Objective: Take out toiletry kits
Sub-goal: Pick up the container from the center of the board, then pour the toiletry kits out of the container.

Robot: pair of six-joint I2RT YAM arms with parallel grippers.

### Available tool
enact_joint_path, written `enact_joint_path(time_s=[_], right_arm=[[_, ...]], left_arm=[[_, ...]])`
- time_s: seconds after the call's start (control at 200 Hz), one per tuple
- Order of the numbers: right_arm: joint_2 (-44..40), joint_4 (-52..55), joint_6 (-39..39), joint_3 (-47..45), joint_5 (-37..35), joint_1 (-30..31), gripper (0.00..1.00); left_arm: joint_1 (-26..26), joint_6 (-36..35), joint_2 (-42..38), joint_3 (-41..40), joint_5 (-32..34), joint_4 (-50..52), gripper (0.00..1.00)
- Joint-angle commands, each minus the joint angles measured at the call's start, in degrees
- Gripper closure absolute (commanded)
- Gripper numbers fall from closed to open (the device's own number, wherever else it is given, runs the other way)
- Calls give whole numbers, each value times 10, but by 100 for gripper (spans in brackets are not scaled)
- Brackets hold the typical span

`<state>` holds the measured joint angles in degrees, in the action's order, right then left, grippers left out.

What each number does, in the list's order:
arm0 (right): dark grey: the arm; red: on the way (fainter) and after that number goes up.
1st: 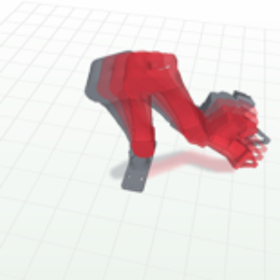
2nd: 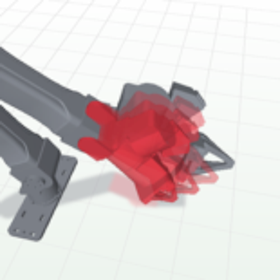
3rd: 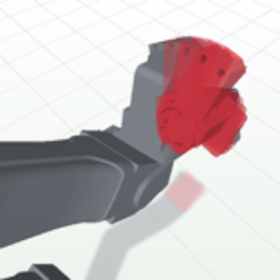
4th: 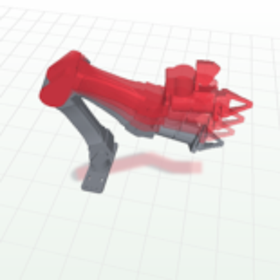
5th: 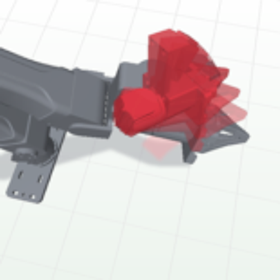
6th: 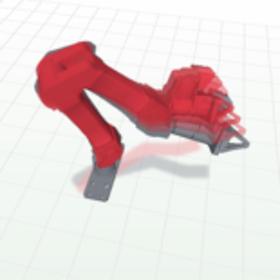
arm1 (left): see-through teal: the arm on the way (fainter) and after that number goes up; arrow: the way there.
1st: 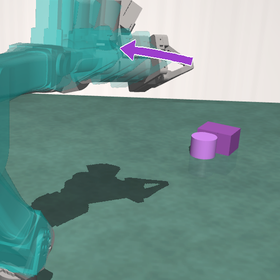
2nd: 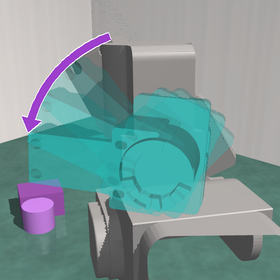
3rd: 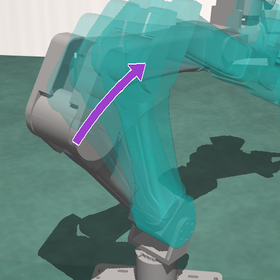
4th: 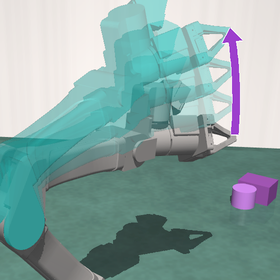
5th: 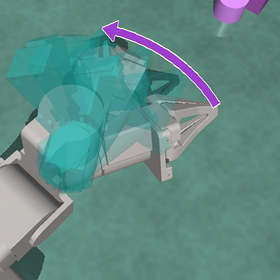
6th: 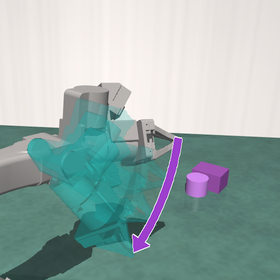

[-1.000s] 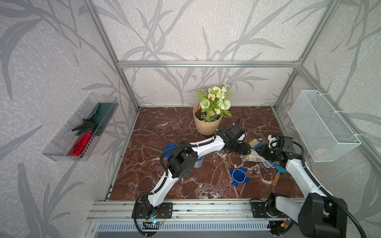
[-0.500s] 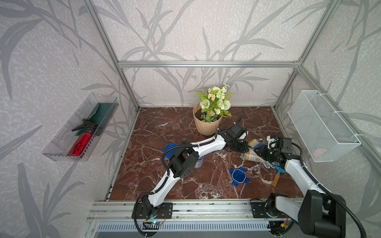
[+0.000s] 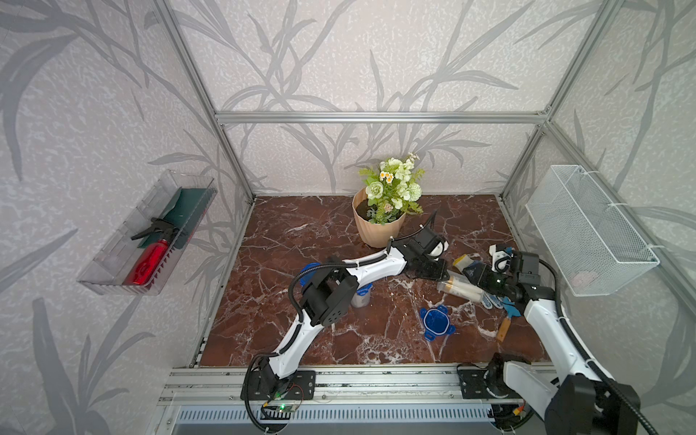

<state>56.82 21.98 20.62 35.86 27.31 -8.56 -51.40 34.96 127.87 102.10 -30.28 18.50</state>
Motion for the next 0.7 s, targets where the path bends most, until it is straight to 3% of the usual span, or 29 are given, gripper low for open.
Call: enact_joint_path(time_s=[0.0, 0.15, 0.295, 0.335, 0.36, 0.535, 0.695], right_arm=[[-34, 53, -49, 31, -54, 32, 42], [-50, 65, -101, 47, -139, 119, 37], [-29, 49, -166, 59, -261, 250, 35], [-15, 36, -187, 62, -288, 287, 17], [-4, 27, -200, 65, -304, 308, 0], [94, -14, -303, 102, -426, 415, 1], [138, -75, -371, 113, -421, 423, 1]], left_arm=[[19, -6, -64, -31, -21, -3, 100], [41, -17, -103, -67, -31, -9, 100], [64, -17, -121, -99, -43, -20, 100], [70, -19, -124, -106, -43, -19, 100], [73, -20, -124, -109, -44, -18, 100], [87, -44, -130, -119, -49, 4, 100], [96, -67, -134, -128, -61, 24, 100]])
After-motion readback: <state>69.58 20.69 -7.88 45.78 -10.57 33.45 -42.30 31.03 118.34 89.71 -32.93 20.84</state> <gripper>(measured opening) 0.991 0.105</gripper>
